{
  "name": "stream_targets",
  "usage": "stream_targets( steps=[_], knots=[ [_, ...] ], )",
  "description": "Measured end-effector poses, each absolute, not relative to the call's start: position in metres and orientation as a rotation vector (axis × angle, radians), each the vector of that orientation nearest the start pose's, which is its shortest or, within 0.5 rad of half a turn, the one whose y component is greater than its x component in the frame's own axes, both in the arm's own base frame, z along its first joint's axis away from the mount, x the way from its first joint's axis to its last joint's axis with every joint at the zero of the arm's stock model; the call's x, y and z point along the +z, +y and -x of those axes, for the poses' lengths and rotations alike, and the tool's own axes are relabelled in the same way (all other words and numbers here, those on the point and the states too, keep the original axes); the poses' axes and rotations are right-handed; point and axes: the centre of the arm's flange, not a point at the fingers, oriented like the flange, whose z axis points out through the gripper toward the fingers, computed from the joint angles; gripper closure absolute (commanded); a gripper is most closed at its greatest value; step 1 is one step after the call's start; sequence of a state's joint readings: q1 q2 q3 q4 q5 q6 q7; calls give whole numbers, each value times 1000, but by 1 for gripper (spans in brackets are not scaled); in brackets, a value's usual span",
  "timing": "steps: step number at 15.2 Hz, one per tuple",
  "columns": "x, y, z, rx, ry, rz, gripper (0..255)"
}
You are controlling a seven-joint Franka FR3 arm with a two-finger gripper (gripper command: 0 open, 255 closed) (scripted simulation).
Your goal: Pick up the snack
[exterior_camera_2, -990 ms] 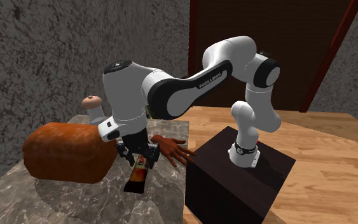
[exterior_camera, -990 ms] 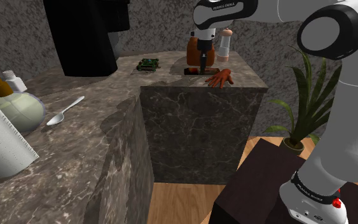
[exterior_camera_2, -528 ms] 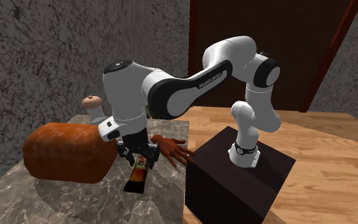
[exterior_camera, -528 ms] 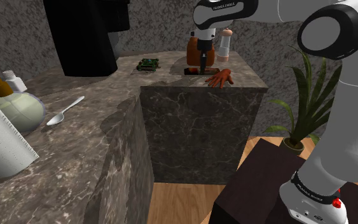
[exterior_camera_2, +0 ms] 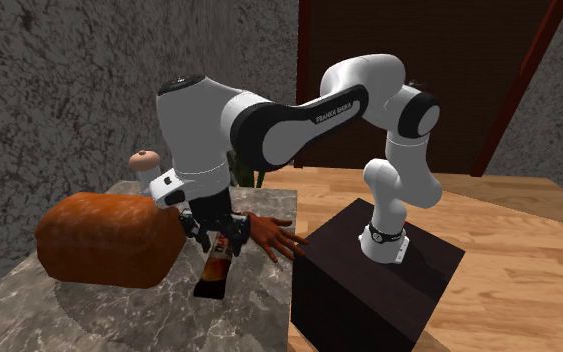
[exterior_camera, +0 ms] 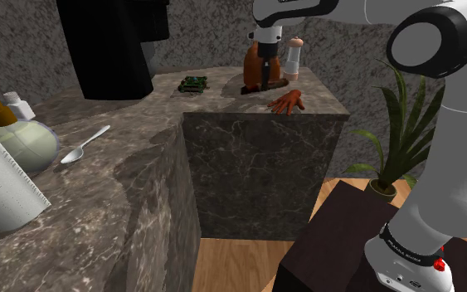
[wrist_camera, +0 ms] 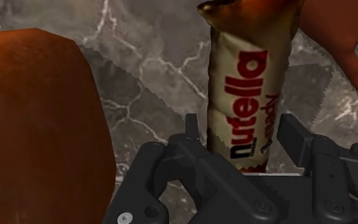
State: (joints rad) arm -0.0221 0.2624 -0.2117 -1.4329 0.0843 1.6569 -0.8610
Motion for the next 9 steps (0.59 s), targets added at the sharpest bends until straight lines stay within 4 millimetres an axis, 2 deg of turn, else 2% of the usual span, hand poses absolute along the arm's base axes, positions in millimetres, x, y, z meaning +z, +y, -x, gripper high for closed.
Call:
stream_targets(
  steps=[9],
  knots=[
    [590, -124, -625, 19, -952, 2950, 255]
  ],
)
